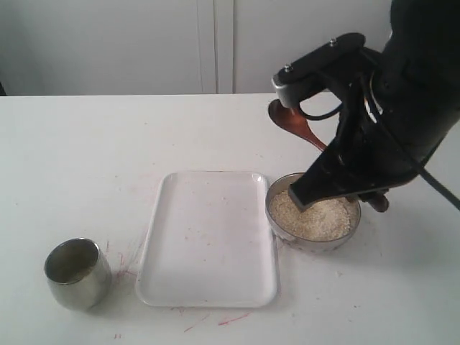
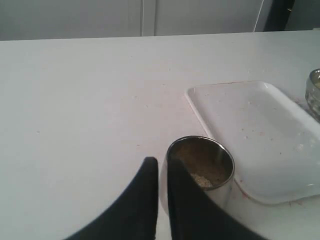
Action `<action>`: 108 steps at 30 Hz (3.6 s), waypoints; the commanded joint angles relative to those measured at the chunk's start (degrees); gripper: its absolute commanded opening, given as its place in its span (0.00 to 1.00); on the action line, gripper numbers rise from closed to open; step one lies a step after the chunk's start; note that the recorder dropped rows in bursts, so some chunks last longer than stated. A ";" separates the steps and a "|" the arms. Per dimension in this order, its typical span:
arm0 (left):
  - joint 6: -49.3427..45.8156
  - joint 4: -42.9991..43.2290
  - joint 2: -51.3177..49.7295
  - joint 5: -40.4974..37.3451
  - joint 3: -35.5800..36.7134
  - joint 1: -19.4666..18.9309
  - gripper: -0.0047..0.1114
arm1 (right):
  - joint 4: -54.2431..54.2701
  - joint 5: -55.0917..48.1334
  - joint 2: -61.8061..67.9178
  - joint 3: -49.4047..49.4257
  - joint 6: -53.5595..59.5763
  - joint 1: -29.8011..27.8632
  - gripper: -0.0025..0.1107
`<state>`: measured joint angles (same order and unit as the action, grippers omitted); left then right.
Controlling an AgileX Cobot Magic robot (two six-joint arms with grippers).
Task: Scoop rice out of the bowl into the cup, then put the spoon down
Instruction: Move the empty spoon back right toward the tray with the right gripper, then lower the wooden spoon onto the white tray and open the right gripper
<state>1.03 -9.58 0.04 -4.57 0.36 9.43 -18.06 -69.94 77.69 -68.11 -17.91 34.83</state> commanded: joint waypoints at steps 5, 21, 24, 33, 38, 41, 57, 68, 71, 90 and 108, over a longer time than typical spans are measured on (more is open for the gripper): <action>0.03 -0.55 -0.04 0.19 -0.36 0.38 0.16 | 9.39 -0.03 -0.34 2.58 -1.48 -1.48 0.02; 0.03 -0.55 -0.04 0.19 -0.36 0.38 0.16 | 19.61 33.01 20.84 2.84 -19.61 4.52 0.02; 0.03 -0.55 -0.04 0.19 -0.36 0.38 0.16 | 18.06 34.25 24.64 2.84 -19.89 4.52 0.02; 0.03 -0.55 -0.04 0.19 -0.36 0.38 0.16 | 11.86 38.39 28.45 2.52 -26.90 4.52 0.02; 0.03 -0.55 -0.04 0.19 -0.36 0.38 0.16 | 8.53 38.01 28.83 2.52 -32.43 4.52 0.02; 0.03 -0.55 -0.04 0.19 -0.36 0.38 0.16 | 7.68 38.24 28.83 2.52 -33.97 4.52 0.02; 0.03 -0.55 -0.04 0.19 -0.36 0.38 0.16 | 7.80 38.73 33.04 -0.62 -33.85 4.74 0.02; 0.03 -0.55 -0.04 0.19 -0.36 0.38 0.16 | 7.91 36.90 33.04 -0.62 -32.74 4.74 0.02; 0.03 -0.55 -0.04 0.19 -0.36 0.38 0.16 | 7.91 36.90 33.04 -0.62 -32.74 4.74 0.02; 0.03 -0.55 -0.04 0.19 -0.36 0.38 0.16 | 10.65 37.07 33.89 -0.62 -28.33 4.74 0.02; 0.03 -0.55 -0.04 0.19 -0.36 0.38 0.16 | 10.65 39.86 33.88 -0.62 -28.70 4.74 0.29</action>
<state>1.03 -9.58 0.04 -4.57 0.36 9.43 -7.37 -30.97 111.60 -68.42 -46.97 39.48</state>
